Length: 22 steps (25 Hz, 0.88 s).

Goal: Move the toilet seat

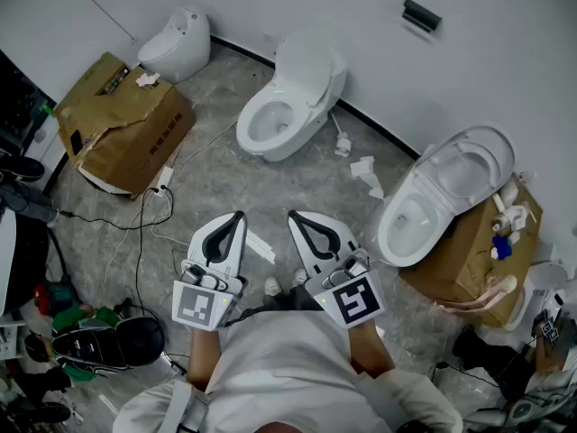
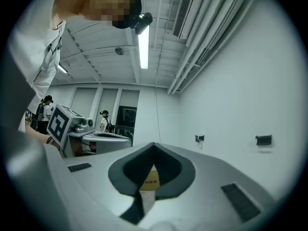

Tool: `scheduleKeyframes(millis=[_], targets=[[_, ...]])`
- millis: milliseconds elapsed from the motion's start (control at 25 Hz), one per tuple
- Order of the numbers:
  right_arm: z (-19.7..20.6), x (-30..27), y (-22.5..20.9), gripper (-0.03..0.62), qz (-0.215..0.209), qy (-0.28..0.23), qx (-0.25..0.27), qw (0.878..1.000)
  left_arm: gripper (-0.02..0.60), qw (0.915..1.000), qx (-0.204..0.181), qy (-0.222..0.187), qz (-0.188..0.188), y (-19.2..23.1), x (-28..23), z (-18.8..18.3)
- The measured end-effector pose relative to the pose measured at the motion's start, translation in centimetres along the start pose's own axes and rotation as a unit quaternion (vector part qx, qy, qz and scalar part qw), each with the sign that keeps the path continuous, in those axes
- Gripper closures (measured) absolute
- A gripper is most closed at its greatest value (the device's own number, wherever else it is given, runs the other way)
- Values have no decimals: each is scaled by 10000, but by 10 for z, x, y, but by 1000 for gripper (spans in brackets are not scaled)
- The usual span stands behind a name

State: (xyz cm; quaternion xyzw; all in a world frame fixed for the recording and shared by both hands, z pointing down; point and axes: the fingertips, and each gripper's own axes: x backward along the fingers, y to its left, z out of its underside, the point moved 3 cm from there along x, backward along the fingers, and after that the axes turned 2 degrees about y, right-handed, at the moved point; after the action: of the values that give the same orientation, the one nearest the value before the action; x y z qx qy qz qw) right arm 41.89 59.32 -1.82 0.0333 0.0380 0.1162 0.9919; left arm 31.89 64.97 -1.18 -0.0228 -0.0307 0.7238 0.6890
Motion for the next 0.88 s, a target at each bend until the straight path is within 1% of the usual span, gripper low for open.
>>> scheduleKeyframes(millis=[360, 600, 800, 880], targets=[[10, -3, -20, 595, 48, -8, -280, 9996, 581, 9999, 111, -5, 13, -3, -18, 5], [12, -4, -34, 595, 83, -73, -259, 9996, 581, 9998, 119, 114, -122, 0, -27, 9], [18, -19, -40, 594, 87, -41, -305, 9995, 581, 9996, 109, 188, -155, 13, -35, 18], [21, -31, -44, 595, 88, -16, -298, 9995, 581, 9998, 84, 131, -143, 24, -41, 20]])
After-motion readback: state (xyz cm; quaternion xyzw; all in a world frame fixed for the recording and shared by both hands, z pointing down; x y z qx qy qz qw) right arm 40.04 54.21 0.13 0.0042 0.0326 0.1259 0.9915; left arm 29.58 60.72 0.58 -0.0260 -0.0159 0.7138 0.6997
